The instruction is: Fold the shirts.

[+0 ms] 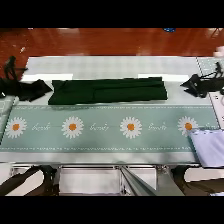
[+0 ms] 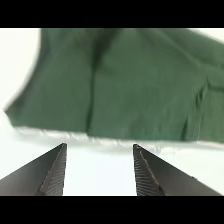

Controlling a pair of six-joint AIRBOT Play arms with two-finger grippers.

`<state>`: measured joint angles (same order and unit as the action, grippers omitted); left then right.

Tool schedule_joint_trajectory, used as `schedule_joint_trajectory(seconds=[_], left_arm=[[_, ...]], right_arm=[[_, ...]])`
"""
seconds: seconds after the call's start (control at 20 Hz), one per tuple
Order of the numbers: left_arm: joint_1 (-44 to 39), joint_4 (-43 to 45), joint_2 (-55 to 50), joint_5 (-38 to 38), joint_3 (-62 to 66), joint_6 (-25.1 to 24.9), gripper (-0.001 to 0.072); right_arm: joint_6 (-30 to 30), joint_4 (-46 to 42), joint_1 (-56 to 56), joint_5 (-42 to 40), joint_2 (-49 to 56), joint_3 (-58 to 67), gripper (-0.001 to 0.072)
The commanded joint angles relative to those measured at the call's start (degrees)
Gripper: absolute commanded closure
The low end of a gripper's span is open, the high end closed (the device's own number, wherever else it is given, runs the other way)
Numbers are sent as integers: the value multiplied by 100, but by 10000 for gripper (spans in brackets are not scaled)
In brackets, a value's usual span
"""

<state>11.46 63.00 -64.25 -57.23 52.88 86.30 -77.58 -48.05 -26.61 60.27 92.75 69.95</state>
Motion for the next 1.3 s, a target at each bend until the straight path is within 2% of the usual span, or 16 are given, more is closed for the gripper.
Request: schedule_joint_trajectory(seconds=[0.0, 0.4, 0.45, 0.55, 0.6, 0.65, 0.7, 0.9, 1.05, 1.25], left_arm=[[-535, -256, 887, 675, -1191, -7, 199], [-933, -557, 874, 826, -1187, -7, 199], [-935, -584, 872, 857, -1187, -7, 199], [-935, -776, 839, 914, -1185, -9, 208], [-935, -879, 807, 920, -1185, -9, 378], [-938, -953, 785, 920, -1185, -11, 664], [-968, -1032, 778, 925, -1178, -35, 686], [-1405, -1233, 643, 953, -898, -315, 686], [-2109, -1235, 157, 1189, -380, -310, 687], [-3272, -1252, -1196, 1202, 855, -308, 687]], right_arm=[[186, 763, 361, -229, 522, -162, 301], [-153, 903, 1237, -155, 1648, 896, 311], [-153, 964, 1331, -227, 1696, 1027, 395], [0, 1043, 1480, -264, 1696, 1290, 684], [42, 1032, 1526, -85, 1690, 1475, 687], [39, 962, 1534, 133, 1622, 1602, 687], [37, 800, 1534, 267, 1471, 1604, 687], [-168, -911, 1534, 758, 155, 1305, 688], [-144, -1375, 1530, 752, -1239, 535, 688], [-120, -1349, 1530, 782, -3106, -647, 688]])
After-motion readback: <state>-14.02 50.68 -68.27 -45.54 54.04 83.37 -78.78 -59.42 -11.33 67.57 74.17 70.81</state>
